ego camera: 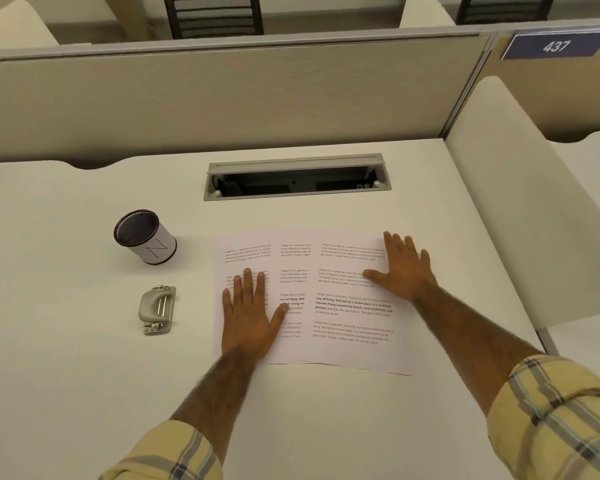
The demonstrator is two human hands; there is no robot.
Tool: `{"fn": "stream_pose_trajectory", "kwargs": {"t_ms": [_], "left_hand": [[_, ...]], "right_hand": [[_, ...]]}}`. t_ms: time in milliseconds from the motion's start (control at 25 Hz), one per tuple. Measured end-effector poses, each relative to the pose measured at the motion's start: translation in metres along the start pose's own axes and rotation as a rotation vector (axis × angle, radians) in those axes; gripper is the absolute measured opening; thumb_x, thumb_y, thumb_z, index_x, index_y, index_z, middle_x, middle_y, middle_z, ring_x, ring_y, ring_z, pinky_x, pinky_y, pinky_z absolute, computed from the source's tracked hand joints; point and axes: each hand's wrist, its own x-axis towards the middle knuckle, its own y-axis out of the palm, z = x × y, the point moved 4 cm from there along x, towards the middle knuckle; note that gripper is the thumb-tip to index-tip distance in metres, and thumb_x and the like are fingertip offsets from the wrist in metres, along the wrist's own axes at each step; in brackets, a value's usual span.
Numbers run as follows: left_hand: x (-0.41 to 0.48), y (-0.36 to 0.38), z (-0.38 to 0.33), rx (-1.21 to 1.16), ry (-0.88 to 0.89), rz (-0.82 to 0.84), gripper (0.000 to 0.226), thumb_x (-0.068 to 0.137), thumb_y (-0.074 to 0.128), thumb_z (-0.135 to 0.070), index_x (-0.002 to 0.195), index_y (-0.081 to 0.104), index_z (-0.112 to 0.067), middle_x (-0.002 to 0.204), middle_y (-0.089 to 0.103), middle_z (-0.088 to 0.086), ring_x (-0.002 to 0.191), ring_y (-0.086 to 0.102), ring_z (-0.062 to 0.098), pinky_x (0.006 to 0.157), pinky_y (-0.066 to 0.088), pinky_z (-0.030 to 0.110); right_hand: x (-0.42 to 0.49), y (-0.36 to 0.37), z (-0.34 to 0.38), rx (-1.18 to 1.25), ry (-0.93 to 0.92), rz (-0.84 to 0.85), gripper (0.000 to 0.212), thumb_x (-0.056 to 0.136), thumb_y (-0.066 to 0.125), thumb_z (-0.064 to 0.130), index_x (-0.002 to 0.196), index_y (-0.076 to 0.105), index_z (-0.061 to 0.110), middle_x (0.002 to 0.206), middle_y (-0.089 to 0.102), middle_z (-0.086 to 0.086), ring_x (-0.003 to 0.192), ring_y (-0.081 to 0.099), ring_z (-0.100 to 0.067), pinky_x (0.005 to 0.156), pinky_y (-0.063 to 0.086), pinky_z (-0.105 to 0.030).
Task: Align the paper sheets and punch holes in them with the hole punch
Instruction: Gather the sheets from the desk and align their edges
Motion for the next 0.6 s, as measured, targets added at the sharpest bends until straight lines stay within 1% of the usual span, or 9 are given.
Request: {"fn": "stream_pose_trajectory", "kwargs": {"t_ms": [80, 200, 320, 400, 520, 600], "left_hand": [[0.001, 0.002, 0.0, -0.005, -0.006, 0.004, 0.087, 0.096, 0.011, -0.075, 0.165, -0.008, -0.025, 0.174, -0.017, 0.003, 0.161, -0.015, 0.025, 0.13, -0.008, 0.049], [0.001, 0.002, 0.001, 0.006, -0.004, 0.009, 0.089, 0.093, 0.006, -0.077, 0.164, -0.01, -0.026, 0.173, -0.019, 0.002, 0.16, -0.018, 0.024, 0.13, -0.009, 0.05], [0.0, 0.001, 0.0, 0.018, -0.006, 0.009, 0.088, 0.093, 0.006, -0.076, 0.164, -0.011, -0.026, 0.173, -0.019, 0.002, 0.16, -0.017, 0.025, 0.13, -0.008, 0.05], [0.0, 0.0, -0.001, 0.031, -0.004, 0.014, 0.089, 0.092, 0.002, -0.077, 0.164, -0.012, -0.026, 0.173, -0.02, 0.002, 0.16, -0.018, 0.025, 0.129, -0.009, 0.05], [-0.001, -0.001, -0.001, 0.028, 0.001, 0.018, 0.089, 0.092, 0.0, -0.077, 0.164, -0.014, -0.026, 0.172, -0.023, 0.002, 0.159, -0.021, 0.025, 0.129, -0.009, 0.05], [-0.002, -0.001, 0.0, 0.031, -0.002, 0.025, 0.088, 0.094, 0.003, -0.076, 0.164, -0.015, -0.026, 0.172, -0.024, 0.003, 0.159, -0.021, 0.025, 0.129, -0.009, 0.05]], "right_hand": [[-0.002, 0.002, 0.004, 0.022, 0.001, -0.035, 0.105, 0.087, 0.053, 0.07, 0.161, 0.0, 0.018, 0.17, 0.009, -0.008, 0.157, 0.002, -0.029, 0.123, 0.009, -0.056], [-0.002, -0.005, 0.011, 0.094, -0.011, -0.076, 0.102, 0.085, 0.066, 0.059, 0.161, 0.01, 0.019, 0.166, 0.027, -0.01, 0.155, 0.013, -0.032, 0.122, 0.018, -0.052], [-0.006, -0.012, 0.019, 0.24, 0.037, -0.097, 0.097, 0.083, 0.077, 0.039, 0.159, 0.018, 0.025, 0.156, 0.042, -0.012, 0.145, 0.034, -0.034, 0.114, 0.035, -0.048], [-0.01, -0.014, 0.021, 0.358, 0.091, -0.16, 0.091, 0.085, 0.077, 0.024, 0.158, 0.023, 0.023, 0.152, 0.041, -0.014, 0.137, 0.042, -0.034, 0.111, 0.04, -0.046], [-0.018, -0.017, 0.019, 0.497, 0.181, -0.264, 0.082, 0.087, 0.071, 0.005, 0.157, 0.029, 0.015, 0.148, 0.038, -0.019, 0.13, 0.051, -0.036, 0.107, 0.045, -0.043], [-0.022, -0.017, 0.018, 0.652, 0.267, -0.271, 0.079, 0.086, 0.069, 0.0, 0.155, 0.033, 0.013, 0.142, 0.046, -0.021, 0.123, 0.056, -0.036, 0.103, 0.048, -0.042]]}}
